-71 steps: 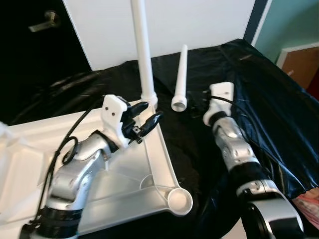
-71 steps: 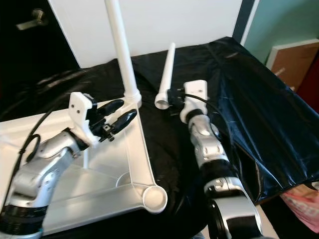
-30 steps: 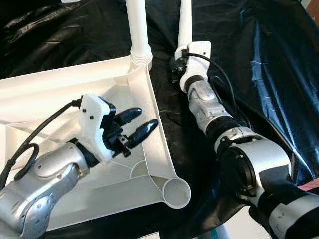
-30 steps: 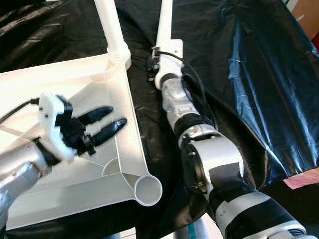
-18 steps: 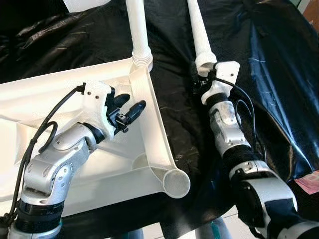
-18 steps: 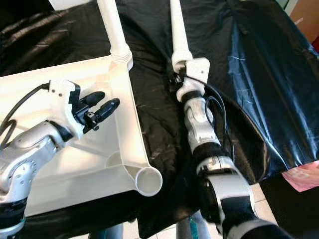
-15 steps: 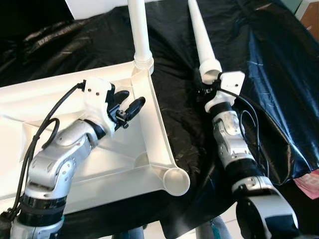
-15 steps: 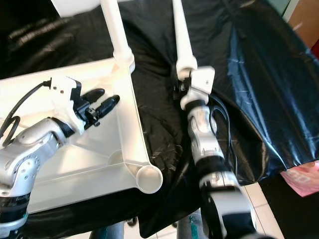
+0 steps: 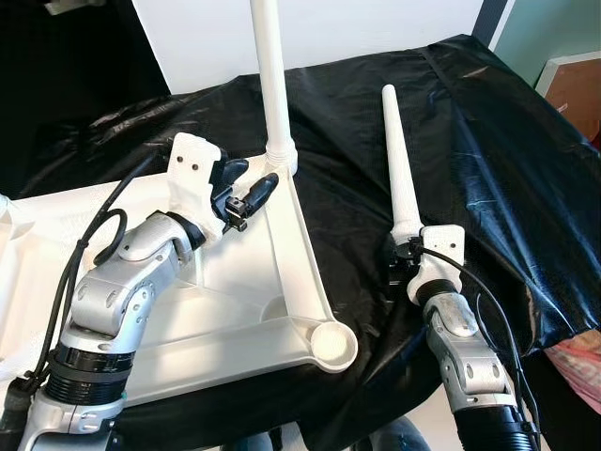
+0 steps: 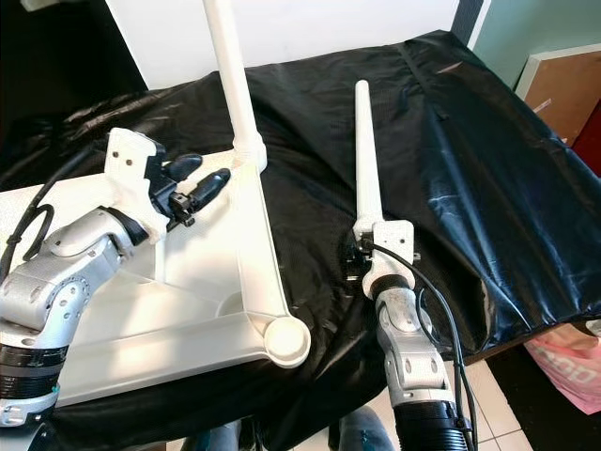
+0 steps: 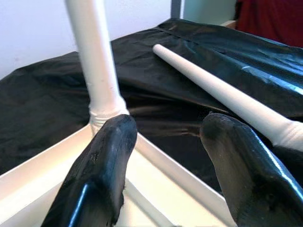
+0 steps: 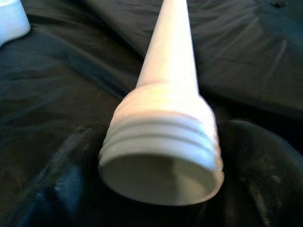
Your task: Building children table
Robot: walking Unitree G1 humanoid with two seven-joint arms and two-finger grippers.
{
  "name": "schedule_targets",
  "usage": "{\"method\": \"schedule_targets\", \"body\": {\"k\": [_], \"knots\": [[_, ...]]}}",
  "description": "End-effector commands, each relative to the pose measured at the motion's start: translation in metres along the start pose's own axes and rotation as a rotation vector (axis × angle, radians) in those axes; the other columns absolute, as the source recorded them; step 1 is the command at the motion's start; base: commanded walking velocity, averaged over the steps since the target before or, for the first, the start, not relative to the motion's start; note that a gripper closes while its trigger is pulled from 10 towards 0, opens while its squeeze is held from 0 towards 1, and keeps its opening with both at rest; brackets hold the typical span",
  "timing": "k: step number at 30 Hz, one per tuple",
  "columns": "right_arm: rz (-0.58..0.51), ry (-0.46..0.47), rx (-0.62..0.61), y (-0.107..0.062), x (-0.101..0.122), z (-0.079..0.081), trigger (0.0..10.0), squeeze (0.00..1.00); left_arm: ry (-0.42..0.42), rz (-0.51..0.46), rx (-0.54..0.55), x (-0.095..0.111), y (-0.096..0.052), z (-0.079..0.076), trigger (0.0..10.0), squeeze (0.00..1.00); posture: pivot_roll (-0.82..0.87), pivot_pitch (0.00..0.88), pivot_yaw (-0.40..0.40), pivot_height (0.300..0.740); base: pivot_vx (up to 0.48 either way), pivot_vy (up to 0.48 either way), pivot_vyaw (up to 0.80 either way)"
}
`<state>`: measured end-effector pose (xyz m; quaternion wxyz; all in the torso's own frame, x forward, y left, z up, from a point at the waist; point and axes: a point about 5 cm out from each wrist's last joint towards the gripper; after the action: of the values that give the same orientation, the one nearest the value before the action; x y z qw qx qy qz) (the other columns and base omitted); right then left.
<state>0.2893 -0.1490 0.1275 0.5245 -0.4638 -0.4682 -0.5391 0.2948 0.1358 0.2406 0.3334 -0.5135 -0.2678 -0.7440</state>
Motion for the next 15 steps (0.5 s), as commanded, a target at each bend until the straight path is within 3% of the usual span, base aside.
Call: {"method": "schedule_targets", "body": {"k": [1,2,3,15], "knots": [[-0.001,-0.007,-0.005,-0.001,0.001,0.000,10.0,1.00,0.027,-0.027,-0.166,0.002,-0.001,-0.008,10.0,0.00,-0.03,0.125,0.051,0.740,0.000,0.000,0.00],[-0.015,-0.004,-0.003,0.001,0.006,0.001,10.0,0.36,0.028,-0.027,-0.170,0.002,-0.001,-0.008,10.0,0.00,-0.03,0.122,0.053,0.740,0.000,0.000,0.00],[-0.015,-0.003,-0.004,0.001,0.008,0.002,10.0,0.00,0.028,-0.027,-0.171,0.002,-0.001,-0.008,10.0,0.00,-0.03,0.122,0.053,0.740,0.000,0.000,0.00],[0.031,-0.030,0.020,0.012,0.003,0.014,10.0,0.00,0.030,-0.030,-0.172,0.003,0.000,-0.007,10.0,0.00,-0.03,0.115,0.059,0.740,0.000,0.000,0.00]]}}
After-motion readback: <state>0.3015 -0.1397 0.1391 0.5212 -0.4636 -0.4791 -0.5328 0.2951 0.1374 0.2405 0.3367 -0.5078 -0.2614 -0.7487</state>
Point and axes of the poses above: a point about 5 cm out from each wrist's last joint towards the gripper, its own y axis pointing out of the wrist towards the gripper, its own x axis along the axis of the wrist's last joint, z = x × y, and after that the axes turned 11 degrees about y, right-handed
